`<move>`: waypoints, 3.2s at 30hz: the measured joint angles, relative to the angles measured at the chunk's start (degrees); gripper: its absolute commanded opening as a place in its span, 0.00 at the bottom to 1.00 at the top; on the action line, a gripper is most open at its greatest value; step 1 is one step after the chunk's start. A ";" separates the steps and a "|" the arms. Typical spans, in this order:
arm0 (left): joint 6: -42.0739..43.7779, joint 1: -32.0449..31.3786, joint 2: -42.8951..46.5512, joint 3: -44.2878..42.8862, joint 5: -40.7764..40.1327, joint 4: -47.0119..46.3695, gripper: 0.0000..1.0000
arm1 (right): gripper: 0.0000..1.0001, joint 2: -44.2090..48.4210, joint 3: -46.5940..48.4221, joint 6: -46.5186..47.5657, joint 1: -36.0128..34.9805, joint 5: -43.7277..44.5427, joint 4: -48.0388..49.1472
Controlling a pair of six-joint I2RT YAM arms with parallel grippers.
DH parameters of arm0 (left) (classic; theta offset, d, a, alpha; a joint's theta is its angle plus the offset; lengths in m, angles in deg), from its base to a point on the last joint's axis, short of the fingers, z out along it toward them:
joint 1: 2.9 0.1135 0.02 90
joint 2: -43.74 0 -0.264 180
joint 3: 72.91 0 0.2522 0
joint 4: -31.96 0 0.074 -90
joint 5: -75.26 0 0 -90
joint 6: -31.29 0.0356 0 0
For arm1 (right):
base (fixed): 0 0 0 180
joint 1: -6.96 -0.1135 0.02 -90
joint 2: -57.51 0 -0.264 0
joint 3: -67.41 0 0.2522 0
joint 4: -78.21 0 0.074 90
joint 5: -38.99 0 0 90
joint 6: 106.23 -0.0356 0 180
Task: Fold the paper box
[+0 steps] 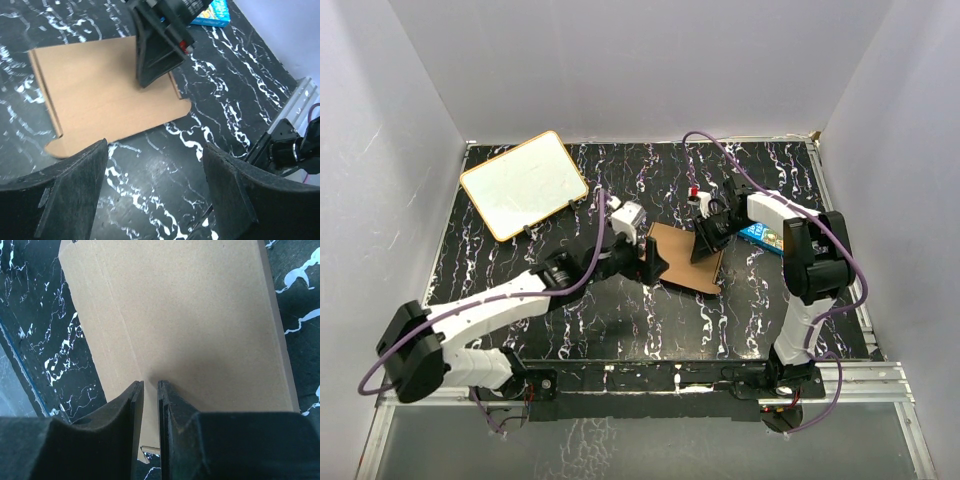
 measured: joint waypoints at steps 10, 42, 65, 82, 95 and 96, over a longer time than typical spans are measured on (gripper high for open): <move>-5.79 8.57 -24.48 -8.44 15.06 -3.54 0.41 | 0.33 -0.35 0.28 2.05 0.42 -2.60 -1.07; -5.86 13.46 -25.81 -9.03 20.74 -4.13 0.70 | 0.49 9.64 -11.30 6.05 17.03 -15.04 1.75; -17.86 20.65 -17.55 4.98 21.97 -16.94 0.95 | 0.39 -0.68 -15.13 -13.38 19.76 -13.53 16.48; -26.47 20.96 -26.97 4.98 26.69 -24.33 0.97 | 0.15 -2.80 -14.51 -16.98 21.59 -16.81 16.20; -32.76 20.57 -31.15 4.98 27.76 -30.23 0.97 | 0.15 -3.39 -14.51 -17.44 22.12 -17.64 16.17; -33.29 20.44 -31.82 4.98 27.65 -30.82 0.95 | 0.15 -3.41 -14.51 -17.46 22.12 -17.64 16.17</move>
